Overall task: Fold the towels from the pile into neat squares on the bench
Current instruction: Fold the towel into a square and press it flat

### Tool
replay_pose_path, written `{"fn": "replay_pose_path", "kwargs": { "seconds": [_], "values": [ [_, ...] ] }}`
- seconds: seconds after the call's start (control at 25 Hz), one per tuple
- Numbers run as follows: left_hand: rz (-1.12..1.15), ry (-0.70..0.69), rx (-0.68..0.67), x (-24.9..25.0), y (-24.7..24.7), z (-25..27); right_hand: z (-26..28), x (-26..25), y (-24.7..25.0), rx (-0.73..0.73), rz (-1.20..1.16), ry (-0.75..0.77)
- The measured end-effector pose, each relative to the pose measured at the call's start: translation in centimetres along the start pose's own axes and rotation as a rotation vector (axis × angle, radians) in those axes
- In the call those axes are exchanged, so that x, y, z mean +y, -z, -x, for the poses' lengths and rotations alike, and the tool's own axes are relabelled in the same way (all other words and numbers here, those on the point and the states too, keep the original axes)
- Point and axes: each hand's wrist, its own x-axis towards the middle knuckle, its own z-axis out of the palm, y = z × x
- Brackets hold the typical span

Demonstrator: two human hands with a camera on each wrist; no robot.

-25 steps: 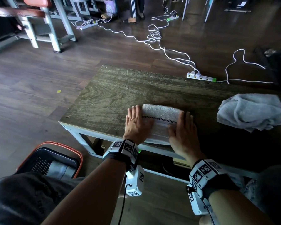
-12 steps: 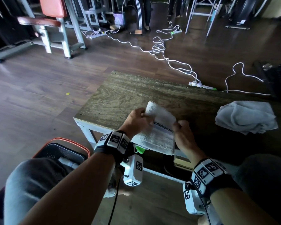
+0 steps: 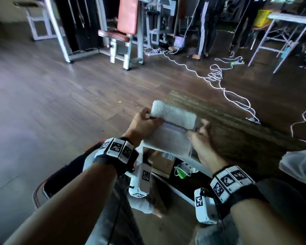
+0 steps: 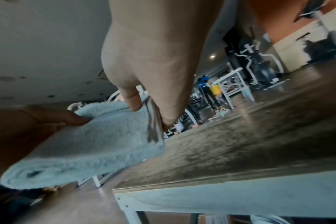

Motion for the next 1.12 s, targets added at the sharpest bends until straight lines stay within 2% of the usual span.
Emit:
{"fn": "replay_pose_path", "kwargs": {
  "seconds": [0.2, 0.28, 0.4, 0.52, 0.68, 0.88, 1.0, 1.12],
  "values": [
    [0.046, 0.006, 0.343, -1.0, 5.3, 1.6, 0.7, -2.5, -7.0, -0.021, 0.056, 0.287],
    [0.003, 0.014, 0.442, -2.2, 8.2, 2.1, 0.7, -2.3, -10.6, -0.043, 0.056, 0.352],
    [-0.067, 0.081, 0.551, -5.2, 12.6, 3.0, 0.8, -1.0, -15.9, -0.164, 0.094, 0.406],
    [-0.108, 0.251, 0.637, -9.2, 16.2, 4.3, 0.3, 2.0, -21.6, -0.376, 0.235, 0.375],
    [-0.108, 0.486, 0.644, -17.4, 19.4, 5.1, -0.3, 7.3, -27.6, -0.597, 0.452, 0.28],
    [-0.065, 0.646, 0.539, -25.4, 20.5, 2.0, -2.5, 11.9, -31.7, -0.766, 0.67, 0.118],
    [0.01, 0.766, 0.443, -29.4, 20.8, -0.4, -4.6, 13.9, -33.1, -0.859, 0.818, 0.098],
    [0.069, 0.805, 0.388, -32.0, 21.0, -2.7, -6.6, 15.7, -34.6, -0.875, 0.963, 0.124]
  ]
}}
